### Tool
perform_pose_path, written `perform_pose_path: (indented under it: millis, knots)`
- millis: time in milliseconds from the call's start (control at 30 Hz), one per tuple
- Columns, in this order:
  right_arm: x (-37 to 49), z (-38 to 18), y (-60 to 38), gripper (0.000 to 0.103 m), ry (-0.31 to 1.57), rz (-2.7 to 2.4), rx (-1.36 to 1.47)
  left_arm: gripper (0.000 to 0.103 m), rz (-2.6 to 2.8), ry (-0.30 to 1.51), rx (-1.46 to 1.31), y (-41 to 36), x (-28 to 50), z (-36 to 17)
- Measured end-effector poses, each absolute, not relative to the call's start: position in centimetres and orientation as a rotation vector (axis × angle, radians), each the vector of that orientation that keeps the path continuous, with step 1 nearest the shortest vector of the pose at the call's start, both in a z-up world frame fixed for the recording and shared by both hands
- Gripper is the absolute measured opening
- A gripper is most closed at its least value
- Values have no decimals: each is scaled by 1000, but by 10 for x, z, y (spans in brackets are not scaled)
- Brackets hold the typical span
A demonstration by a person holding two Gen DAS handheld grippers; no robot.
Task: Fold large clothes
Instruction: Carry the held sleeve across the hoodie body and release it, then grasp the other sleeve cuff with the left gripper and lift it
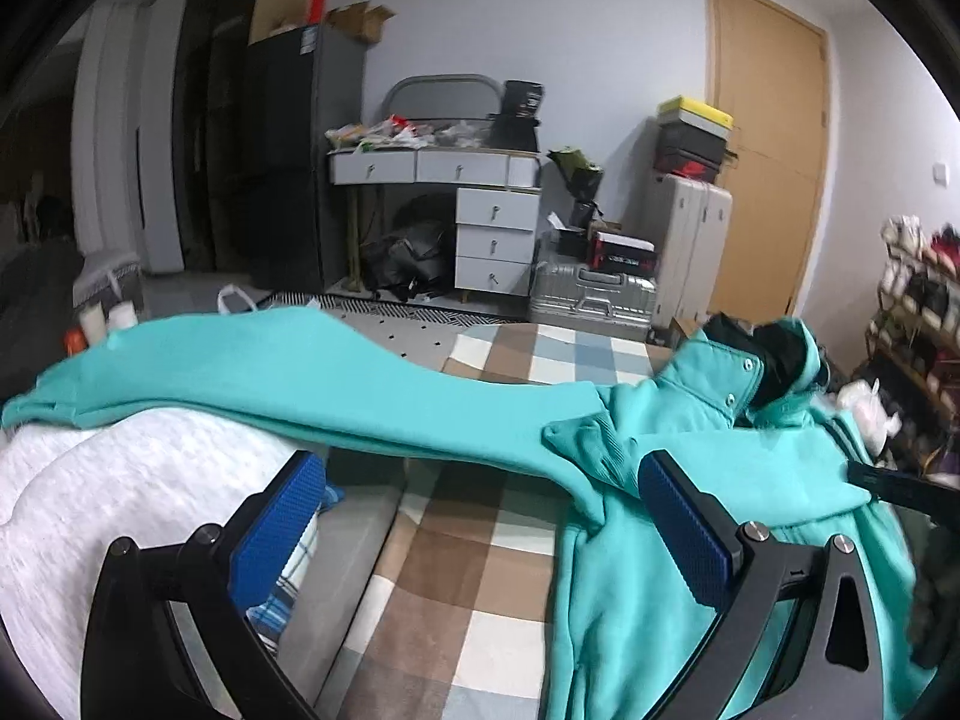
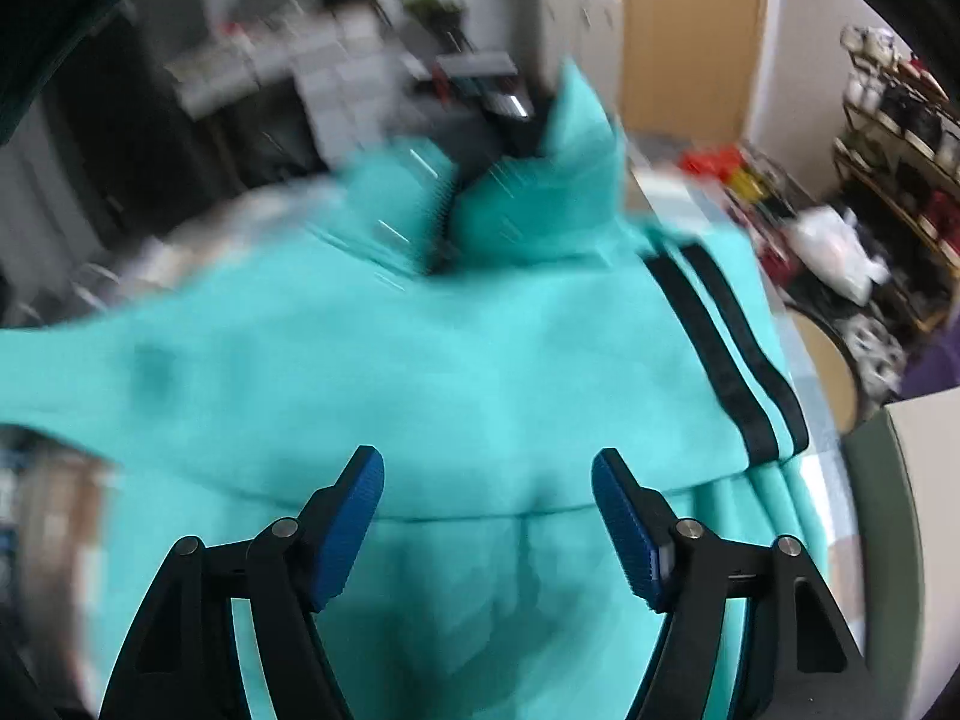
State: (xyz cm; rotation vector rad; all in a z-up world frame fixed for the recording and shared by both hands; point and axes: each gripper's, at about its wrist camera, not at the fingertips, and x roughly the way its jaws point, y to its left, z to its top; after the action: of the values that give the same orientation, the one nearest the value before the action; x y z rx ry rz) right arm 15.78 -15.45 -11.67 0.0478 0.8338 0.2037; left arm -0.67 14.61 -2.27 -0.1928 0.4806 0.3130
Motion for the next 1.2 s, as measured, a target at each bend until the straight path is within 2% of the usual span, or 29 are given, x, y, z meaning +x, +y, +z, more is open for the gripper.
perform_pose_path:
  millis: [67, 167, 200, 300, 433, 533, 733, 1000, 1100, 1133, 1200]
  knots:
    - [111, -84, -150, 74, 733, 333, 157, 102, 321, 485, -248, 158, -12, -19]
    - [62, -47, -143, 87, 575, 469, 260, 102, 356, 471, -310, 182, -27, -4]
    - [32, -36, -140, 93, 470, 529, 264, 102, 372, 461, -325, 193, -36, 3]
    - [-14, -17, -121, 101, 206, 470, 126, 102, 448, 458, -354, 224, -60, 18]
    - [-45, -49, -77, 103, -17, 166, -199, 102, 560, 463, -461, 272, -98, 26]
    - [-39, -65, -58, 103, 36, 197, -306, 102, 595, 475, -608, 309, -119, 25]
    - [-24, -63, -71, 103, 192, 283, -170, 102, 450, 604, -902, 351, -107, -5]
    - [-28, -66, -111, 103, 239, 281, -75, 102, 359, 708, -1062, 366, -78, -30]
    - [-25, -62, -118, 103, 260, 282, -45, 101, 369, 694, -1078, 374, -75, -28]
    - [-23, -62, -119, 103, 264, 281, -37, 101, 374, 684, -1088, 378, -76, -29]
    - [-22, -62, -122, 103, 270, 279, -18, 90, 386, 685, -1112, 387, -77, -32]
